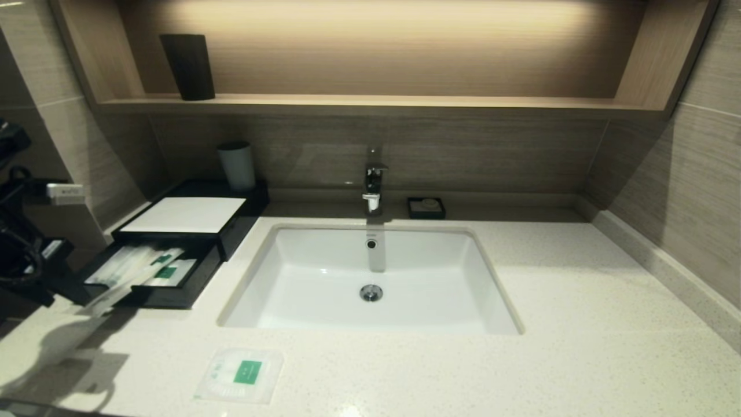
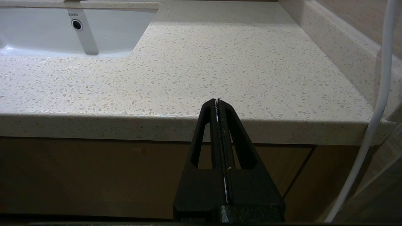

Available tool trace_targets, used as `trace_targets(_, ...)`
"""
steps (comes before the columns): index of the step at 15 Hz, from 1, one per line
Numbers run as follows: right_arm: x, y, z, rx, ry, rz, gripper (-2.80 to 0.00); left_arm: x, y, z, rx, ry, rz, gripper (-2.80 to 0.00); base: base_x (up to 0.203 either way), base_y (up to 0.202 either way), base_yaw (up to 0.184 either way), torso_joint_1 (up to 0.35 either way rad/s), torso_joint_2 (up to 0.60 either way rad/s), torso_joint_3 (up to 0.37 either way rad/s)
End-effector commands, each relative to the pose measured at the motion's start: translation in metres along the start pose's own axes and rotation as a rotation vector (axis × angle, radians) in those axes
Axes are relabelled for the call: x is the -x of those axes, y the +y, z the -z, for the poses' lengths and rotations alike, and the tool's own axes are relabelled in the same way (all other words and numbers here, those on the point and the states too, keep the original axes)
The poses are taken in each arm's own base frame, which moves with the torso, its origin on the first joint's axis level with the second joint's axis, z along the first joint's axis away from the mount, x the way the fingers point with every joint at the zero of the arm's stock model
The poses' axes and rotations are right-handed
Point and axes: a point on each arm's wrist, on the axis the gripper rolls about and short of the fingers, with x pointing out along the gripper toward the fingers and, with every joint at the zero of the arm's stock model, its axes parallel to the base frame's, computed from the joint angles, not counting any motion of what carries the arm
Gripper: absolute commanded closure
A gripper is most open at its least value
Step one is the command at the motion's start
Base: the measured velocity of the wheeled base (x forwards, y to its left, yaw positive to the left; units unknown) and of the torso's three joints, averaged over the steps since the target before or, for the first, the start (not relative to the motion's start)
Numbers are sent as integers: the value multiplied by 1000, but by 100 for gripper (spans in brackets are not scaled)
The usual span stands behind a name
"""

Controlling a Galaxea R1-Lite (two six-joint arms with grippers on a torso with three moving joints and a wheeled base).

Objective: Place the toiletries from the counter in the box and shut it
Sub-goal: Place the bathroom toiletry into the drawer

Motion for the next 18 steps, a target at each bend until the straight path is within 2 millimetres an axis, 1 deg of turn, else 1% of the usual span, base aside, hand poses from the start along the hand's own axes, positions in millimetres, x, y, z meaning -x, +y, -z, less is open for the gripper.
trace_targets(1, 0, 0, 0, 0, 0, 0, 0, -10, 4, 6, 17, 25, 1, 0, 0, 0, 0, 0, 0, 0)
trace_targets(3, 0, 0, 0, 0, 1, 0, 0, -24, 13, 3, 36, 46, 0, 0, 0, 0, 0, 0, 0, 0)
trace_targets(6, 0, 0, 0, 0, 0, 0, 0, -34, 28, -2, 54, 46, -10, 0, 0, 0, 0, 0, 0, 0)
trace_targets(10, 0, 0, 0, 0, 0, 0, 0, -46, 41, -8, 70, 58, -12, 0, 0, 0, 0, 0, 0, 0)
trace_targets(14, 0, 0, 0, 0, -1, 0, 0, -61, 46, -16, 69, 70, -4, 0, 0, 0, 0, 0, 0, 0)
trace_targets(18, 0, 0, 0, 0, 0, 0, 0, -66, 41, -20, 52, 78, 7, 0, 0, 0, 0, 0, 0, 0)
